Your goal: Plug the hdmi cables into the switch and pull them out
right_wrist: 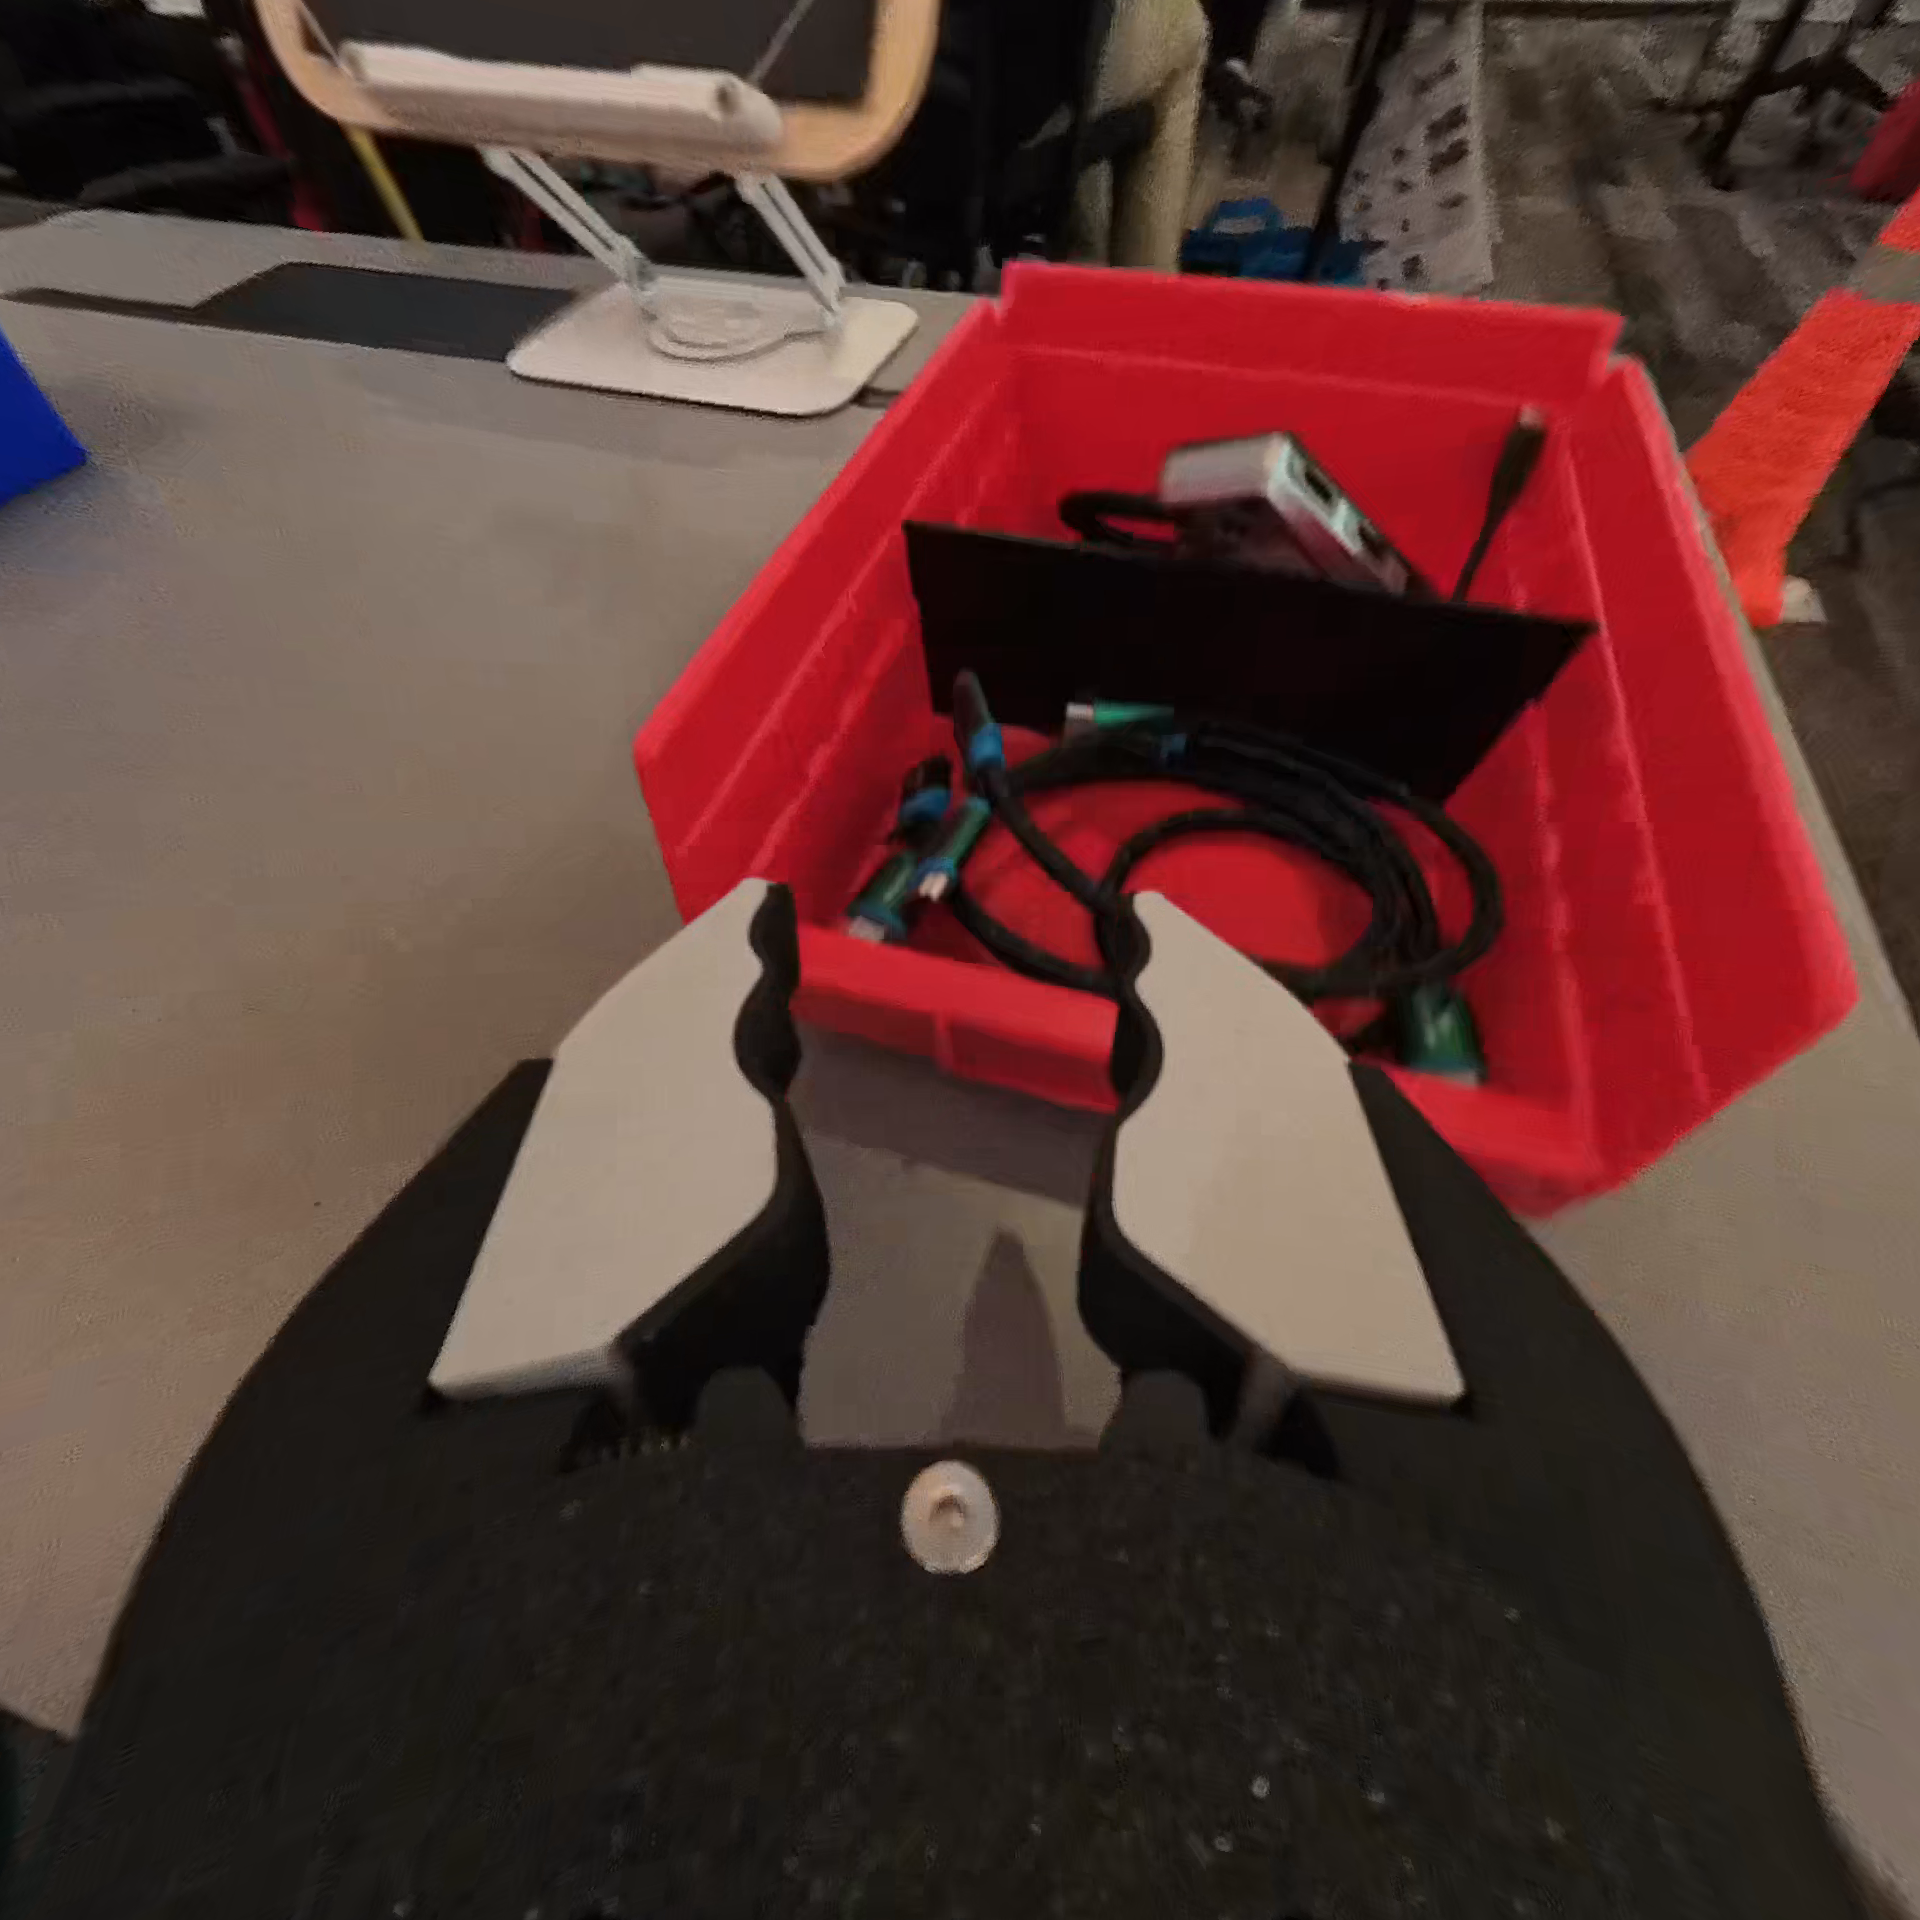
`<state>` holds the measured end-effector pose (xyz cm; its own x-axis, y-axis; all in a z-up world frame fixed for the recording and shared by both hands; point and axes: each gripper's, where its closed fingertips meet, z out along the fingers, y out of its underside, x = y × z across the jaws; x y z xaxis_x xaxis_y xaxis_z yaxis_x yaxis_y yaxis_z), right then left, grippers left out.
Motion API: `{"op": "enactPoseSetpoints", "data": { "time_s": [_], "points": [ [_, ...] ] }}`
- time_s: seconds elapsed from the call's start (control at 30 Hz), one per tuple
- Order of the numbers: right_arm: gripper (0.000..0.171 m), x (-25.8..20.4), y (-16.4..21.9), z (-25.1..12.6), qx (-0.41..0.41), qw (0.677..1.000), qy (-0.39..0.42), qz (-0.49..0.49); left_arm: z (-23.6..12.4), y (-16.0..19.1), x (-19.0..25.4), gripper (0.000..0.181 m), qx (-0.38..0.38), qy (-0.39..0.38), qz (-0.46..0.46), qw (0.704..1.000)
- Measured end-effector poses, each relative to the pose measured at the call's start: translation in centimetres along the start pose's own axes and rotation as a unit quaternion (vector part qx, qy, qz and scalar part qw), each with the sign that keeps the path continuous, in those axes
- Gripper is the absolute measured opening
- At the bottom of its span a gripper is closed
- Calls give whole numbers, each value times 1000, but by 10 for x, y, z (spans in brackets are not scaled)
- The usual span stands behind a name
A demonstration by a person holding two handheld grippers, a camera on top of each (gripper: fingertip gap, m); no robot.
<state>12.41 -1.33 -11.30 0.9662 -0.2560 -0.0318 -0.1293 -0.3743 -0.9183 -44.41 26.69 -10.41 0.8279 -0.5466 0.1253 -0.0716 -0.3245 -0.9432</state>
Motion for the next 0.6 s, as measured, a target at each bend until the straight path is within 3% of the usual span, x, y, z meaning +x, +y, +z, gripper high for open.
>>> {"op": "enactPoseSetpoints", "data": {
  "time_s": [0.13, 0.27, 0.6],
  "points": [
    [54, -1, 47, -12, -10, 997, 45, 59, 1, 23, -13, 33, -18, -32, 1, 999],
    [54, 7, 47, -17, 1, 996, 47, 73, 8, 26, -15, 40, -41, -54, 47, 997],
    [55, 11, 48, -18, 1, 996, 51, 69, 7, 26, -5, 40, -43, -31, 24, 998]
  ]
}}
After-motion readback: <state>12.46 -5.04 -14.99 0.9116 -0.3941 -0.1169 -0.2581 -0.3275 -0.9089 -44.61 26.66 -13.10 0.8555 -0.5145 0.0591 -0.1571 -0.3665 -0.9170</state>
